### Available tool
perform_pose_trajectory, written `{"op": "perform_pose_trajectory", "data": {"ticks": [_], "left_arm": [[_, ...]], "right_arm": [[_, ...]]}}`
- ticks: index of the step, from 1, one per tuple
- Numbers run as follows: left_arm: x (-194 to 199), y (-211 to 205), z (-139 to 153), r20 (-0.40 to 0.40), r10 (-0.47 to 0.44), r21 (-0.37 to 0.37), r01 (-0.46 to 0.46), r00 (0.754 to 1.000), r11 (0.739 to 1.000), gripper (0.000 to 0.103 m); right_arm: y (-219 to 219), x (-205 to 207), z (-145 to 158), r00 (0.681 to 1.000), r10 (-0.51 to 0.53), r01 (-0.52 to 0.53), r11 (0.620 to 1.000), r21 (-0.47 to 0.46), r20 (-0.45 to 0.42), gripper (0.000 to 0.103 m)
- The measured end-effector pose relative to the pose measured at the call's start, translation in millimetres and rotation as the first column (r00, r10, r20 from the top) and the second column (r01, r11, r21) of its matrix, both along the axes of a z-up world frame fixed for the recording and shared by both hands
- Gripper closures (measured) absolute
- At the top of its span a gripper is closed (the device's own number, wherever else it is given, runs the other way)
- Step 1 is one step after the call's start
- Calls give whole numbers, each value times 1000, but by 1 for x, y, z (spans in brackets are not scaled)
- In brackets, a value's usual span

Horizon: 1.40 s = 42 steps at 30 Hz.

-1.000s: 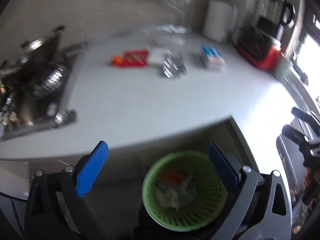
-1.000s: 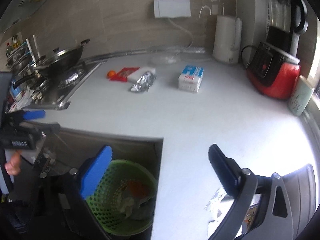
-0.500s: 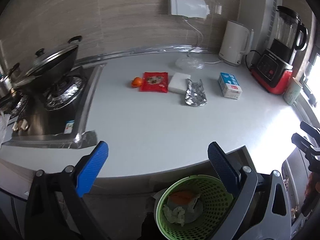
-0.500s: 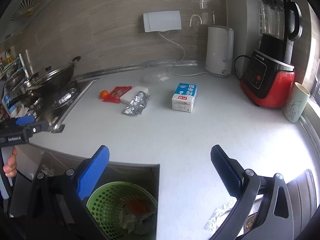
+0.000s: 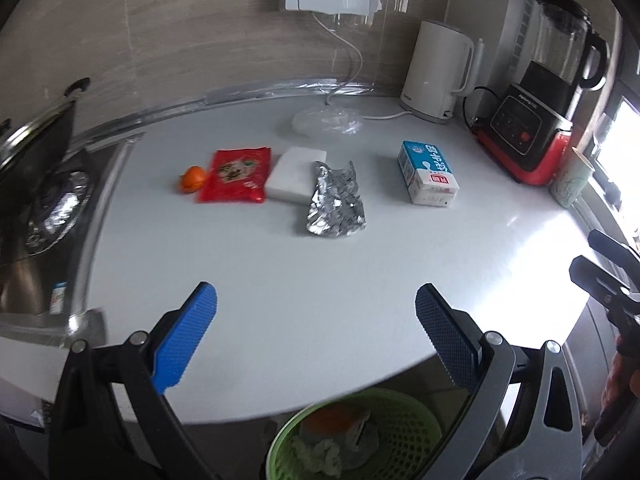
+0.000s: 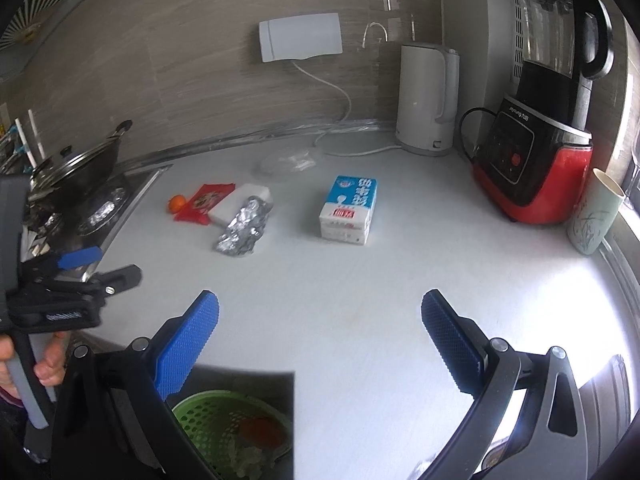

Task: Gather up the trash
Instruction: 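Move both tools back over the counter toward the foil and milk carton, then grasp the foil blister pack with the left gripper while right grasps milk carton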

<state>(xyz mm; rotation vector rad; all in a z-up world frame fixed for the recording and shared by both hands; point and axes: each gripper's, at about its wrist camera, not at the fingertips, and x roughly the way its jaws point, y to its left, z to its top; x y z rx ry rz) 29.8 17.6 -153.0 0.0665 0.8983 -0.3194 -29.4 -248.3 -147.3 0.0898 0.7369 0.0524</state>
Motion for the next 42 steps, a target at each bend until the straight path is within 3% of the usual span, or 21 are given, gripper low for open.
{"op": "perform_pose_trajectory", "data": {"ticks": [17,26,37,42], "left_arm": [[93,-50,-49,-25,57,-36,-58,998,998,8],[120,-63,-68,-61,70,-44,-73,996,996,8],[135,-83,-84,-82,100,25,-98,992,995,8],[141,-89,-91,-102,111,57,-106,988,993,26]], "right_arm": [[-29,119,-25,1000,-9,9,1000,3,-3,2],[-36,179,-60,996,-39,41,999,23,-74,2],[-36,216,-89,985,-87,94,995,36,-148,2],[-33,226,-95,981,-101,103,995,2,-165,2]]}}
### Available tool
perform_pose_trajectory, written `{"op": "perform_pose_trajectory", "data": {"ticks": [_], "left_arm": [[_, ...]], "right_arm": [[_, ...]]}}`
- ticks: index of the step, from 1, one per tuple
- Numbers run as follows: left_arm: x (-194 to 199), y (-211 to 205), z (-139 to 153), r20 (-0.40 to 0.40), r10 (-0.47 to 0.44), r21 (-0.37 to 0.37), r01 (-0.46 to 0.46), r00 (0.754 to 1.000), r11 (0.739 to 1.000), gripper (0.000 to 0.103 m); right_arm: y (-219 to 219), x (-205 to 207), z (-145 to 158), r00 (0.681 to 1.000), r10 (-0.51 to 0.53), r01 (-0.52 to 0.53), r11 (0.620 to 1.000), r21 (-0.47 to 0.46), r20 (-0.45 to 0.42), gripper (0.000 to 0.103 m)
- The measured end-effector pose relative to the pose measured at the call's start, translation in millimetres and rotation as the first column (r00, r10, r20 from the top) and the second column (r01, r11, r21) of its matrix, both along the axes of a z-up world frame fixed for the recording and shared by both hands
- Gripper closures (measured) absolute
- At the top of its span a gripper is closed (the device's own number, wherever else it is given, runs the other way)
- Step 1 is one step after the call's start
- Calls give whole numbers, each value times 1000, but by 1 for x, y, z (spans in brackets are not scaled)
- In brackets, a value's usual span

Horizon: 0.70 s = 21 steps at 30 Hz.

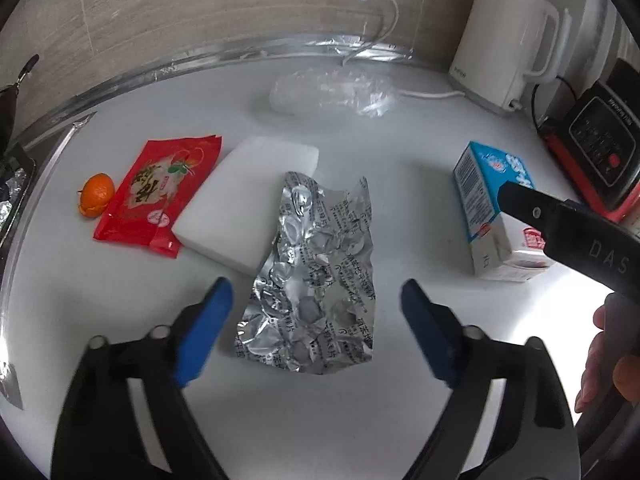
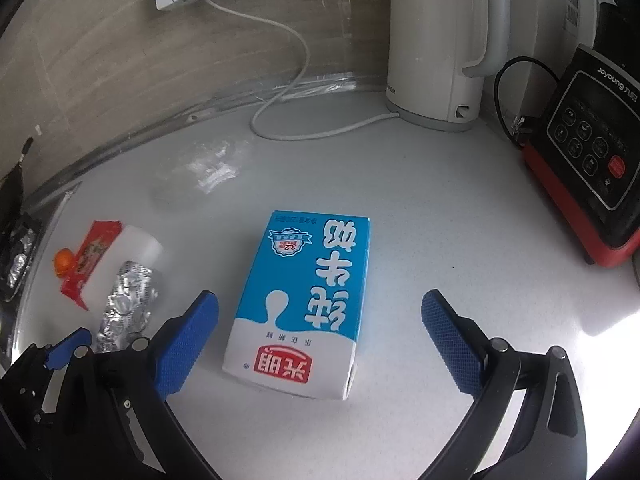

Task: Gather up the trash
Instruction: 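Grasp the foil blister pack with the left gripper while right grasps milk carton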

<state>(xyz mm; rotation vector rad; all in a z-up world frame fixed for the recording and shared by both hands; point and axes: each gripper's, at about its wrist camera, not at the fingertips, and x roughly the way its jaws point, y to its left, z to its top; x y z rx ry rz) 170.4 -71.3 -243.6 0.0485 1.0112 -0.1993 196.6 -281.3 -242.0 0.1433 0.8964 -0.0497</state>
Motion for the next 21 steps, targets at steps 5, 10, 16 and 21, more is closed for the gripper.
{"op": "perform_pose_trajectory", "data": {"ticks": [5,10,16,21], "left_arm": [[2,0,-7,-20,2,7,-2,1000,1000,38],[1,2,-7,-20,-6,-4,6,1000,1000,39],[-1,10,-7,-14,-6,-35,6,1000,999,39],[-5,14,-3,1,-20,-56,20,1000,998,39]], "right_arm": [[3,7,-5,1000,-12,11,1000,-17,-19,2],[7,14,-8,999,-28,28,999,-20,-30,2],[16,24,-14,998,-38,36,998,-47,-47,2],[20,29,-23,997,-34,29,997,-74,-63,3]]}}
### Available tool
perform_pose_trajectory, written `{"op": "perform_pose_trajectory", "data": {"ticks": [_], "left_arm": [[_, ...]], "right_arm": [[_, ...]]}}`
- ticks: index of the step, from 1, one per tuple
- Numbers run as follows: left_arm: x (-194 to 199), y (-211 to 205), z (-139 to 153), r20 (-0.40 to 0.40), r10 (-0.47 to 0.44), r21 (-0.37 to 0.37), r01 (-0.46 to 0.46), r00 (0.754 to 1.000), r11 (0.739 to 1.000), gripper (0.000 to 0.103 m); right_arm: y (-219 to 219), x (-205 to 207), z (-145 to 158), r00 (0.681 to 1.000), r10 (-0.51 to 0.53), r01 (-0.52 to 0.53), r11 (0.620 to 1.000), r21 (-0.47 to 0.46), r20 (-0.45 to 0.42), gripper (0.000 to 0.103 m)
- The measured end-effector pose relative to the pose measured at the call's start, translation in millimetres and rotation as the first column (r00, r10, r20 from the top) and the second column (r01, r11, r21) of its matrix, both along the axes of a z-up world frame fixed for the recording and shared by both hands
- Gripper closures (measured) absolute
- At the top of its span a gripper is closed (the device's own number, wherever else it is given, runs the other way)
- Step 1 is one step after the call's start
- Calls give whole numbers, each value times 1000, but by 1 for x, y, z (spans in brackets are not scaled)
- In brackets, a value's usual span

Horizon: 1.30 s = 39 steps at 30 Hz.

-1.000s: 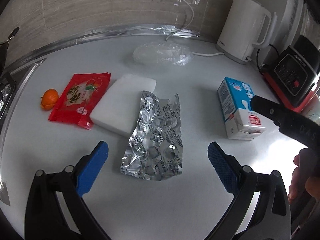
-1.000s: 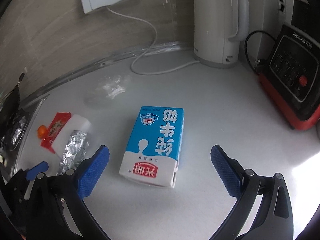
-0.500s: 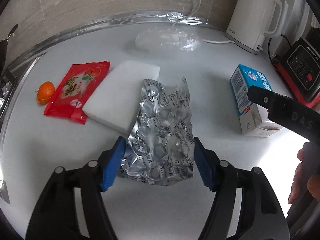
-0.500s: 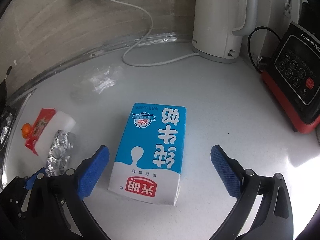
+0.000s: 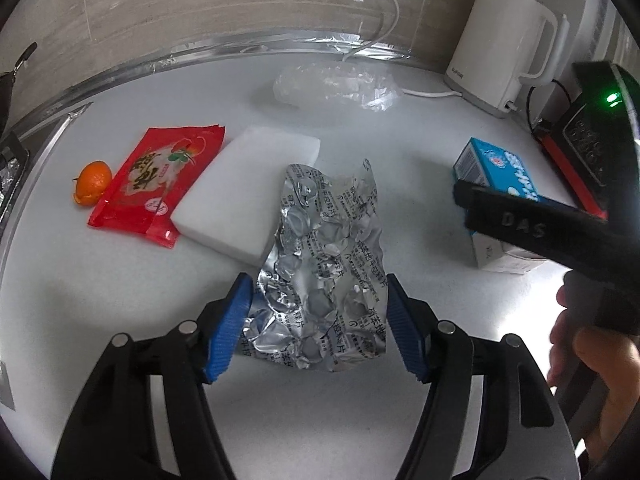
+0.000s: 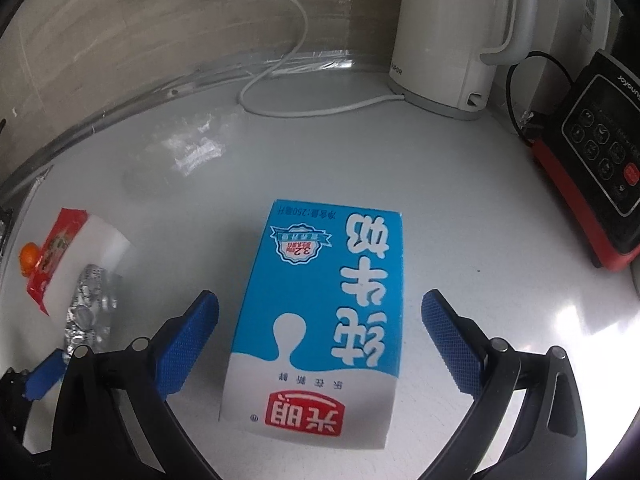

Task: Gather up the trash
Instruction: 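Grasp the foil blister pack with the left gripper while right grasps milk carton, then carry foil pack and milk carton to the green bin and release both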

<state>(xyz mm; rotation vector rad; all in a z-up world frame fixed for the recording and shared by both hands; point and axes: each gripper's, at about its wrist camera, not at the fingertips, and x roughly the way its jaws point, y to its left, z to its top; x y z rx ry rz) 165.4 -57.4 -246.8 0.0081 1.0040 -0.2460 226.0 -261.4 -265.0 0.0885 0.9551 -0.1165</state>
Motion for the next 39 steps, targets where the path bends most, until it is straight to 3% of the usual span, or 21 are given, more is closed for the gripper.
{"op": "perform_pose_trajectory", "data": {"ticks": [1,3,5,9,25,39], "left_arm": [[-1,2,1,3,-2,-8,2,1000,1000,39],[-3,4,3,7,-9,-14,9,1000,1000,39],[-5,6,5,10,-16,-16,16,1000,1000,39],[-10,11,8,18,-20,-30,21,1000,999,39],[-31,25,30,52,-45,-58,48,998,997,39],[-123,58,80,100,-145,-66,152,984,986,39]], "right_arm": [[0,0,-1,1000,2,-2,1000,2,0,3],[-2,-1,-3,1000,7,-7,1000,13,2,14],[-5,-2,-6,1000,10,-10,999,38,-6,31],[-10,-6,-7,1000,16,-15,998,53,-2,36],[-16,-36,14,996,59,-66,993,103,63,37],[9,-148,62,985,147,-158,979,131,89,37]]}}
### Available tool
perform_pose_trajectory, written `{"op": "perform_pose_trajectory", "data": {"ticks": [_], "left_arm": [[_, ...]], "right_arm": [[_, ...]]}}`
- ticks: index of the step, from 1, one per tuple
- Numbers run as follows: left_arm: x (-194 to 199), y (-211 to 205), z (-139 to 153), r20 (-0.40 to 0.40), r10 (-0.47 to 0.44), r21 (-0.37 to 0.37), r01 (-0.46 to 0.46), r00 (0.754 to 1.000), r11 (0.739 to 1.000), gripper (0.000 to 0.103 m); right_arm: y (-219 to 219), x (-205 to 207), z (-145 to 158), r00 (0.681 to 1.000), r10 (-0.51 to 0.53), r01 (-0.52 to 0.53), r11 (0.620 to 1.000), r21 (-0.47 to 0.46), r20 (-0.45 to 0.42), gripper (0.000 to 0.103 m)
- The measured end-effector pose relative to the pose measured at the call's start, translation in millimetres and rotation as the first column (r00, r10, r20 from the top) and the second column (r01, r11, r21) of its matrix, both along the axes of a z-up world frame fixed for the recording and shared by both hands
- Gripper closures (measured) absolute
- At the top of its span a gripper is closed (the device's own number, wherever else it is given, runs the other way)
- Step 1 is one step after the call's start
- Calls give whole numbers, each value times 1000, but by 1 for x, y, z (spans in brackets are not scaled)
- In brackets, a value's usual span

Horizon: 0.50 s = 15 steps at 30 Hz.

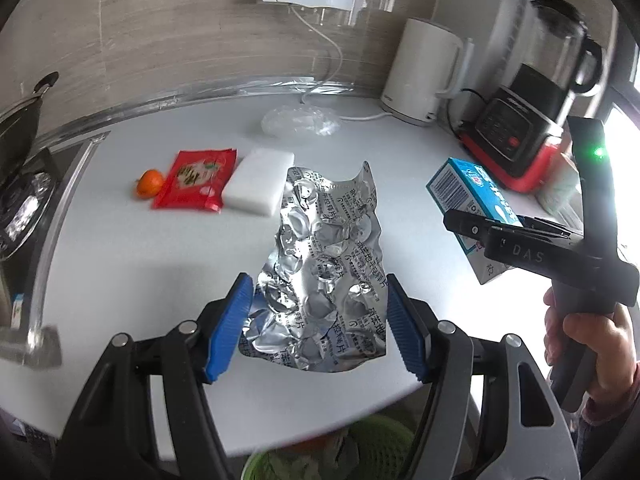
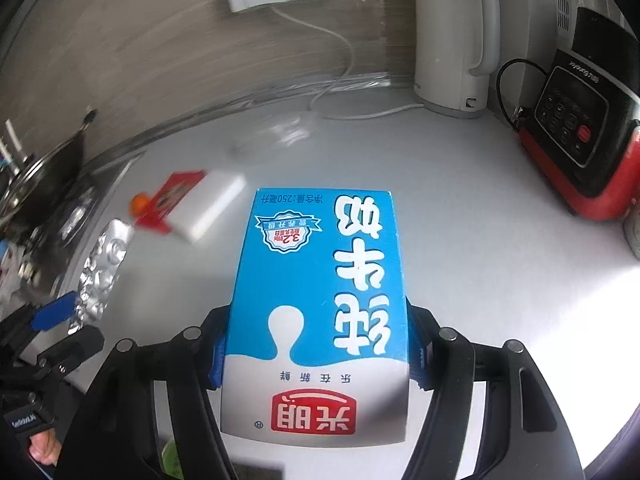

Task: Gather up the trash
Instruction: 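Carry foil pack and milk carton to the green bin and release both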

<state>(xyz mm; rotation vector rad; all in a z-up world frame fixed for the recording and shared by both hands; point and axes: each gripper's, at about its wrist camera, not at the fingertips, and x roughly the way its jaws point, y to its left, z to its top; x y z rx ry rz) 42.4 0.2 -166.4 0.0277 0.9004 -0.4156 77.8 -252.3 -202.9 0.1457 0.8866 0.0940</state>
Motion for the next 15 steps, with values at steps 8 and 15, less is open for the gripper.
{"op": "perform_pose_trajectory", "data": {"ticks": [8,15], "left_arm": [[-69,36,10,-8,9,20,-9,1000,1000,39],[-122,55,2,-44,-10,37,12,999,999,39]], "right_arm": [[41,-85,7,996,88,-88,996,-20,-22,37],[60,-147,3,989,138,-137,990,29,-51,37]]}}
